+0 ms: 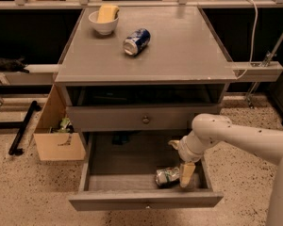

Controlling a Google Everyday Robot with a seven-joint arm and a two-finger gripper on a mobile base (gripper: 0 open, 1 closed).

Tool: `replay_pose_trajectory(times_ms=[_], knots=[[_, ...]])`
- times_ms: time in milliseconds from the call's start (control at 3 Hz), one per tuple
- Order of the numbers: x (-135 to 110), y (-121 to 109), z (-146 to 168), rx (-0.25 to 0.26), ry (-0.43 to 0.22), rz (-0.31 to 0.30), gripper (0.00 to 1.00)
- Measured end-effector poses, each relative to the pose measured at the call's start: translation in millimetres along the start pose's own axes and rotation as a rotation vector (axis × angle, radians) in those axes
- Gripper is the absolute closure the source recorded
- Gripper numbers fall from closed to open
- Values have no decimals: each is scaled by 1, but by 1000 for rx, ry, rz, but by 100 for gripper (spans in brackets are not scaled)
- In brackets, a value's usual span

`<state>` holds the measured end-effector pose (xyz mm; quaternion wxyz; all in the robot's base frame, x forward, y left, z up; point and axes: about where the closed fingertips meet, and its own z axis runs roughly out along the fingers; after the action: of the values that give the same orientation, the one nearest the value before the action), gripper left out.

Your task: Pick 7up can from middle drawer and place on counter

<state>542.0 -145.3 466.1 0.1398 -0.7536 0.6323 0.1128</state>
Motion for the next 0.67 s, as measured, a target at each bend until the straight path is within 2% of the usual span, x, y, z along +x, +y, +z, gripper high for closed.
replay_pose_trajectory(times_ms=[333,667], knots=[[4,-12,12,7,-28,-2,0],[13,-20,26,4,-42,-2,18]])
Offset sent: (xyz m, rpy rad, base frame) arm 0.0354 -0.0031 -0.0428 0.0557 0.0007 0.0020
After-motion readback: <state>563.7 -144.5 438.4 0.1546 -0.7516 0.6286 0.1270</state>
